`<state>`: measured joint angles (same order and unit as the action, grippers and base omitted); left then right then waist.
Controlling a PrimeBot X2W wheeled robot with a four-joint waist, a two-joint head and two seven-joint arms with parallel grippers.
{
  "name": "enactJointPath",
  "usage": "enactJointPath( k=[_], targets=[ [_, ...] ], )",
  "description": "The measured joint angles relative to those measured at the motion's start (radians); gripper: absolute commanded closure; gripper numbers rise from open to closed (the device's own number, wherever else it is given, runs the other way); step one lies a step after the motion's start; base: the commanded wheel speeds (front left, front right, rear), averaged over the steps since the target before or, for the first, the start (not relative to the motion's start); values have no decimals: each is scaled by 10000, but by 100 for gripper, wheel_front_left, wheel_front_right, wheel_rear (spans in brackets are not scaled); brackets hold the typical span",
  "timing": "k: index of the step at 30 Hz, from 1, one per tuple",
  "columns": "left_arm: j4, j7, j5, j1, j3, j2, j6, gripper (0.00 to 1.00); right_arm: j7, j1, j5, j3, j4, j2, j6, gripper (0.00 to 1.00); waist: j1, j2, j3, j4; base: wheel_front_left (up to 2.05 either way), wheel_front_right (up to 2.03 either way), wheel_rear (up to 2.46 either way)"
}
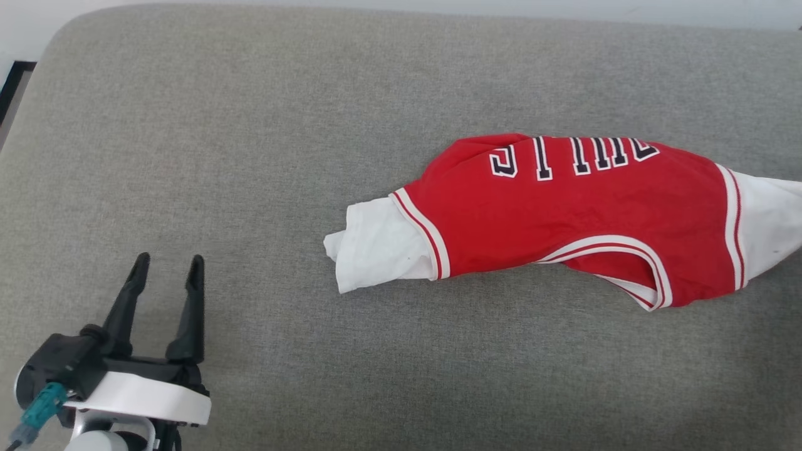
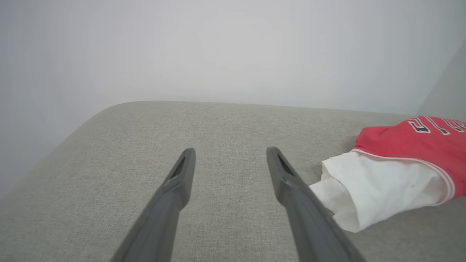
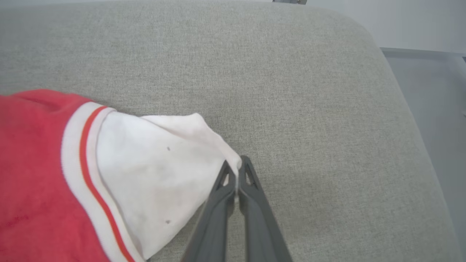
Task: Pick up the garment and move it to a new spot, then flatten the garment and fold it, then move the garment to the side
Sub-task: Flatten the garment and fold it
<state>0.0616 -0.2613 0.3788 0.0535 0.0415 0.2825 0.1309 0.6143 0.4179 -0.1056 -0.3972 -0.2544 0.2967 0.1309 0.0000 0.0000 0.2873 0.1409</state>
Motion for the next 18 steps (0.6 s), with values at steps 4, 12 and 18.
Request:
enactJointPath(
  k=[4,12,18],
  targets=[
    [-98,0,-107,11,395,441,0,0,-598,-93,-184,-138,142,-61,0,0,0,0,-164,-70,0,0,0],
    [-851,2,69,853,1582,2698,0,0,-2389,-1144,-970,-564,1747,-562,-2,0,0,0,-464,-460,0,0,0],
    [-1423,21,1057,2164,3777,5371,0,0,-3264,-2330,-1139,-257,3095,-1603,-2,0,0,0,-516,-1060,0,0,0]
  ],
)
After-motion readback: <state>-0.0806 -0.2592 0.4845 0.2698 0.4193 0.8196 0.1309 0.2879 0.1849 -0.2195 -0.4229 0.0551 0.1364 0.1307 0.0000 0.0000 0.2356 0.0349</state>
